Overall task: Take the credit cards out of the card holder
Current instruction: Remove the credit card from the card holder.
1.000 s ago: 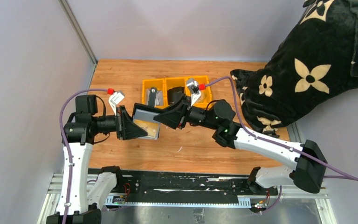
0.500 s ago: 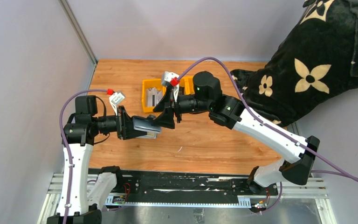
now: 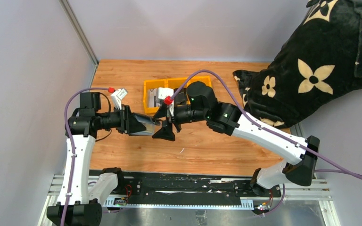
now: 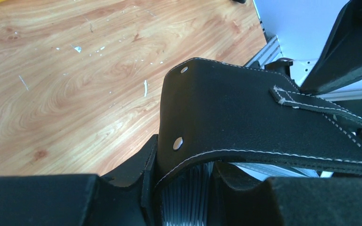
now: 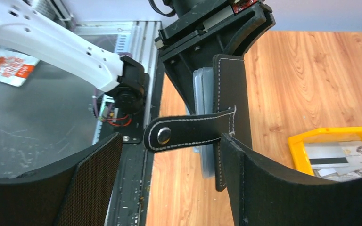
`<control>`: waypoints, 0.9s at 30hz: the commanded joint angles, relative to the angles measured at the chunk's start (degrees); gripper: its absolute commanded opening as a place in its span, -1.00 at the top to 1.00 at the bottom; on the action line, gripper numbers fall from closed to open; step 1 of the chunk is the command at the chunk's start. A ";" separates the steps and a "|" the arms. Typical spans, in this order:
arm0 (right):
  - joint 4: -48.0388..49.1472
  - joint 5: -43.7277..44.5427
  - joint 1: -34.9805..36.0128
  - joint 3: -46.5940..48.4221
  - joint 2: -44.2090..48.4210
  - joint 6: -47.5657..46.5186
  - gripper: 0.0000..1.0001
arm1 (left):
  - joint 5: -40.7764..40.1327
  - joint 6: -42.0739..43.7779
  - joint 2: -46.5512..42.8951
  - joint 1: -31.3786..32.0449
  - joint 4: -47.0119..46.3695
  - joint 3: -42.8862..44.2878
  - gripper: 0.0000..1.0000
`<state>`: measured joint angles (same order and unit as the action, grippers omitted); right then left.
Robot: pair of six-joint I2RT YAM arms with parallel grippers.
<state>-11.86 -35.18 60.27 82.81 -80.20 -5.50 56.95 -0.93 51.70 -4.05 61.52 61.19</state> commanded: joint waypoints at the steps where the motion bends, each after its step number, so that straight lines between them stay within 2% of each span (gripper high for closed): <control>1: 0.53 9.44 2.77 0.50 -2.16 -7.03 -0.60 | 1.34 -2.15 -0.51 -0.34 -0.94 0.92 1.00; 9: 3.76 20.51 5.02 1.49 -3.64 -11.38 -0.61 | 5.19 -1.68 -1.15 -0.34 -1.00 1.17 1.00; 12: 5.58 24.19 5.12 1.80 -3.96 -11.59 -0.28 | 6.57 -1.22 -1.26 -0.34 -1.04 1.14 1.00; 17: 4.41 27.92 4.99 4.69 -4.93 -8.94 0.82 | 8.67 0.18 -1.76 -0.33 -1.02 0.67 0.99; 18: 4.19 28.26 4.92 5.01 -4.76 -7.85 0.98 | 8.92 0.63 -1.90 -0.34 -1.05 0.69 0.85; 21: 5.07 26.00 3.55 4.30 -3.23 -3.13 1.00 | 9.23 0.90 -2.44 -0.34 -0.85 0.67 -0.26; 23: 8.74 22.51 1.96 1.67 -1.07 2.29 1.00 | 9.49 3.20 -2.98 -0.34 -0.79 1.28 -0.50; 27: 23.44 18.80 -0.15 -7.44 4.49 14.95 1.00 | 11.14 4.35 -3.53 -0.34 -0.81 2.70 -0.59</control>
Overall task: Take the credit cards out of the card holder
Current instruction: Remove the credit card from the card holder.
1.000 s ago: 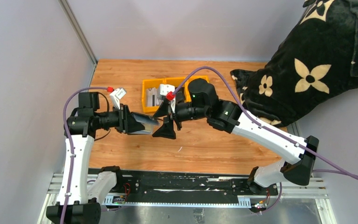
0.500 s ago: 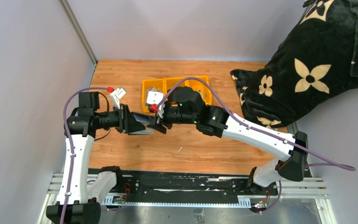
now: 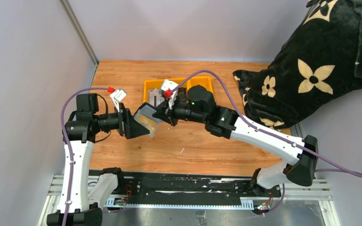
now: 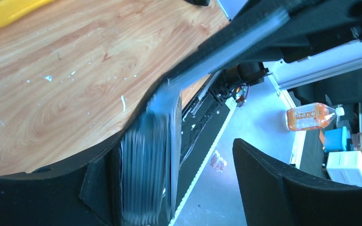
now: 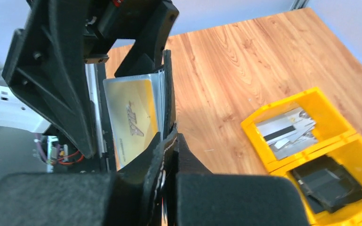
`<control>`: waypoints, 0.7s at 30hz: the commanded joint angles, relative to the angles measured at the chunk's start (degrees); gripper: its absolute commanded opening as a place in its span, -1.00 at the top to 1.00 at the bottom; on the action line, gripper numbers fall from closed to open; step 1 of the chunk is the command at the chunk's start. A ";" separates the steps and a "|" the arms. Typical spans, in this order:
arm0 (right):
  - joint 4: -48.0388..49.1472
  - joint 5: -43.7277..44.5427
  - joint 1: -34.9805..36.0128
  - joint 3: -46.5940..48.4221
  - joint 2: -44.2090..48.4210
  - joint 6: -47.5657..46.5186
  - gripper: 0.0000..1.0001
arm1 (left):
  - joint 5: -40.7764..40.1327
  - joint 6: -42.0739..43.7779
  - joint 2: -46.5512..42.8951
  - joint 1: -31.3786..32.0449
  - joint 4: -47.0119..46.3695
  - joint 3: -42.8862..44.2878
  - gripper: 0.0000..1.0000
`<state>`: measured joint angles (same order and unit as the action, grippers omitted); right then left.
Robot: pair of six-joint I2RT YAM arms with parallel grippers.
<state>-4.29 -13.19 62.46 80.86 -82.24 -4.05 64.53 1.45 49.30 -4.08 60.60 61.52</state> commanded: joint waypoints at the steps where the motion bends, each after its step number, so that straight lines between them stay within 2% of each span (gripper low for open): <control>1: 18.86 -2.60 -2.48 -7.39 7.68 16.16 1.00 | 4.33 2.06 -1.28 -0.38 -0.02 2.71 -0.60; 8: 38.42 2.64 -2.52 -20.37 12.80 33.24 1.00 | 3.93 -0.66 -2.31 -1.06 -2.41 3.02 -0.52; 14: 44.85 6.47 -2.34 -23.28 13.05 36.93 1.00 | 2.04 -11.73 -4.85 -1.20 -10.12 2.55 -0.31; 16: 48.11 8.56 -2.34 -24.01 12.95 38.11 1.00 | 1.39 -16.38 -6.59 -1.19 -15.29 1.40 -0.29; 18: 50.82 10.34 -2.34 -24.59 12.45 40.11 1.00 | 0.50 -25.59 -8.65 -1.20 -23.36 -1.50 -0.28; 19: 52.24 11.18 -2.34 -24.94 12.17 40.86 1.00 | 0.06 -29.13 -10.04 -1.20 -29.83 -3.81 -0.25; 21: 55.26 12.77 -2.34 -25.85 11.55 43.57 1.00 | -1.62 -41.54 -13.24 -1.20 -43.21 -9.12 -0.18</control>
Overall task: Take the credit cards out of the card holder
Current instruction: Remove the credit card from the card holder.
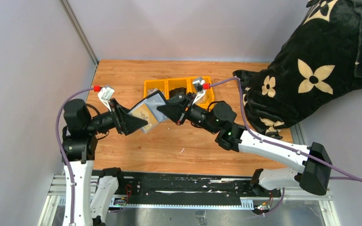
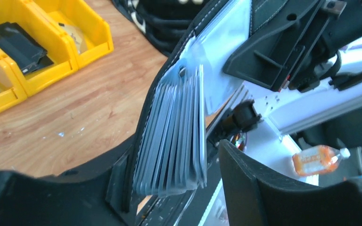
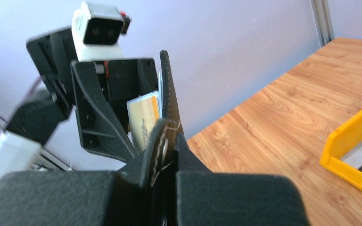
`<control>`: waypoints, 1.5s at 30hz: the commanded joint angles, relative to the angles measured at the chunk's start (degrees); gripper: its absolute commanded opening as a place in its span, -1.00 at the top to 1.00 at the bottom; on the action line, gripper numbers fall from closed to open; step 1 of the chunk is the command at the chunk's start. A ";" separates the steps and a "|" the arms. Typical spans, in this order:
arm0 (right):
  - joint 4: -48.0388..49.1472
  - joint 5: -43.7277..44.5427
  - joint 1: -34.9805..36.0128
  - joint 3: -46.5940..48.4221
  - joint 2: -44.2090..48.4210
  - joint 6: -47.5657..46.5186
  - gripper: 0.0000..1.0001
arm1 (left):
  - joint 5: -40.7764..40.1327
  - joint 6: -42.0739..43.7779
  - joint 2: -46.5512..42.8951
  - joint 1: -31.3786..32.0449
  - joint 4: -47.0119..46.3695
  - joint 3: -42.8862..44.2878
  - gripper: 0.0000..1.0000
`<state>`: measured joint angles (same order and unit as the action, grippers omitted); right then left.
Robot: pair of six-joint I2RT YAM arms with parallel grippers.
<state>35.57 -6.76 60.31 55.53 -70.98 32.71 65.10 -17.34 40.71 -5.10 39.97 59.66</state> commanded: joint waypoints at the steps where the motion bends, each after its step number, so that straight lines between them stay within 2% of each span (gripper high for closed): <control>1: 16.63 6.68 -0.20 -0.97 -0.03 7.94 1.00 | -3.31 -27.53 -6.00 -0.15 -28.57 -9.49 -0.13; 3: 18.51 8.49 -0.19 -2.09 -0.45 10.23 1.00 | -4.67 -33.04 -7.61 -0.17 -36.50 -12.68 -0.04; 5: 19.57 9.02 -0.20 -2.61 -0.75 12.07 1.00 | -5.13 -35.08 -7.49 -0.17 -38.70 -13.76 0.04; 9: 21.93 9.00 -0.20 -3.73 -1.63 14.40 1.00 | -4.95 -38.97 -6.12 -0.17 -42.46 -15.64 0.06; 13: 22.70 8.91 -0.20 -3.85 -2.37 14.88 1.00 | -4.74 -44.50 -6.09 -0.16 -46.59 -17.70 -0.26; 17: 23.00 9.13 -0.20 -3.89 -2.91 15.50 1.00 | -3.95 -45.17 -6.58 -0.11 -47.34 -17.99 -0.26; 24: 24.44 8.90 -0.20 -3.91 -4.80 17.69 1.00 | -2.91 -51.74 -8.26 -0.14 -54.71 -22.33 0.07; 27: 24.46 8.21 -0.20 -4.00 -5.09 18.09 1.00 | -3.13 -50.77 -7.84 -0.13 -54.99 -21.39 0.34; 29: 23.56 8.19 -0.20 -4.43 -4.70 17.91 1.00 | -3.64 -49.66 -7.19 -0.17 -54.95 -20.59 0.59; 31: 21.82 8.53 -0.28 -5.37 -3.60 17.17 0.84 | -4.50 -47.11 -6.46 -0.17 -51.46 -19.08 0.72; 32: 20.69 8.66 -0.41 -5.76 -2.92 16.67 0.69 | -4.99 -42.86 -6.14 -0.17 -47.57 -18.01 0.76; 36: 10.34 4.29 -3.45 -6.10 -0.02 13.74 -0.16 | -6.18 -25.46 -4.01 -0.17 -28.87 -10.72 0.88; 40: -8.24 0.62 -8.66 -1.27 4.28 7.70 -0.40 | -11.35 -1.15 -0.20 -0.13 -5.91 -1.31 0.97; 43: -18.14 0.31 -10.54 3.02 6.89 2.26 -0.42 | -16.19 11.85 4.51 -0.17 7.32 3.66 0.98; 45: -20.70 -3.30 -10.57 6.21 7.04 1.13 -0.40 | -17.73 16.72 6.87 -0.16 11.44 4.83 0.98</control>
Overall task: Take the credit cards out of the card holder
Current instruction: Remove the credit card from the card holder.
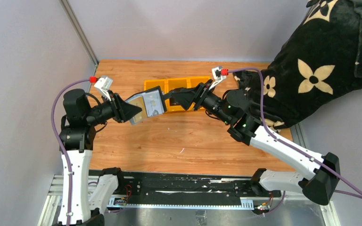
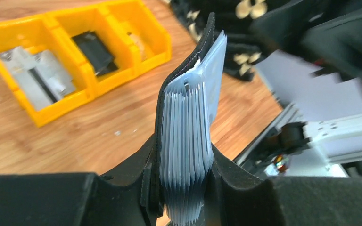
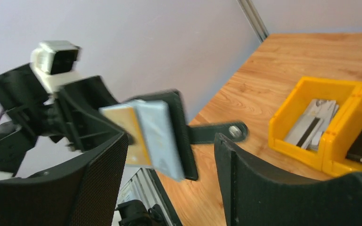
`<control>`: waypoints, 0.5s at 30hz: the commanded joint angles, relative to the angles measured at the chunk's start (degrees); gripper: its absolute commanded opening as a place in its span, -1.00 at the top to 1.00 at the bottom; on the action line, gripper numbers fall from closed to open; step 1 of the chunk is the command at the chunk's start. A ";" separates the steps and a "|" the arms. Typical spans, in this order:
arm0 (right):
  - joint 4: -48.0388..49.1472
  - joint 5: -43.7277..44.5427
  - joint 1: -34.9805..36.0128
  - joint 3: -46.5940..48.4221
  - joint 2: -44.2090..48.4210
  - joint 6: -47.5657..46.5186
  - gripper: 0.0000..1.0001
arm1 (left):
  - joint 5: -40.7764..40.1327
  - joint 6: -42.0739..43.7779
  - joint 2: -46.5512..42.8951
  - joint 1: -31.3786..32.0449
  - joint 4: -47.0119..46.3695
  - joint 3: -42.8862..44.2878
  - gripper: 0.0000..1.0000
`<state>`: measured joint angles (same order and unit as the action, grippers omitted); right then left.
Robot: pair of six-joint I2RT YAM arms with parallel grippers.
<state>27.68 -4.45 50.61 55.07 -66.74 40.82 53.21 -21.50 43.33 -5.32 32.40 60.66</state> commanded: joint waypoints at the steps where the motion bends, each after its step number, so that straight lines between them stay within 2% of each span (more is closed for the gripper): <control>1: -14.42 -7.99 -0.80 8.67 2.20 -6.46 -0.38 | -6.20 23.04 5.28 0.12 20.09 3.99 0.98; 4: -14.29 -17.40 -0.63 12.21 -1.89 -2.11 -0.36 | -6.51 24.88 7.44 0.14 21.62 4.36 0.98; 9: -6.34 -30.37 1.31 11.25 -9.07 4.48 -0.31 | -1.67 24.78 8.37 0.14 23.25 5.10 0.94; 15: 4.52 -36.73 2.71 7.34 -15.21 11.41 -0.23 | 7.01 25.16 7.47 0.14 24.60 5.45 0.93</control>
<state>23.35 -32.86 52.16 64.75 -80.05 45.93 51.53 2.37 52.27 -5.28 56.34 63.75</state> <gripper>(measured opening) 0.630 0.335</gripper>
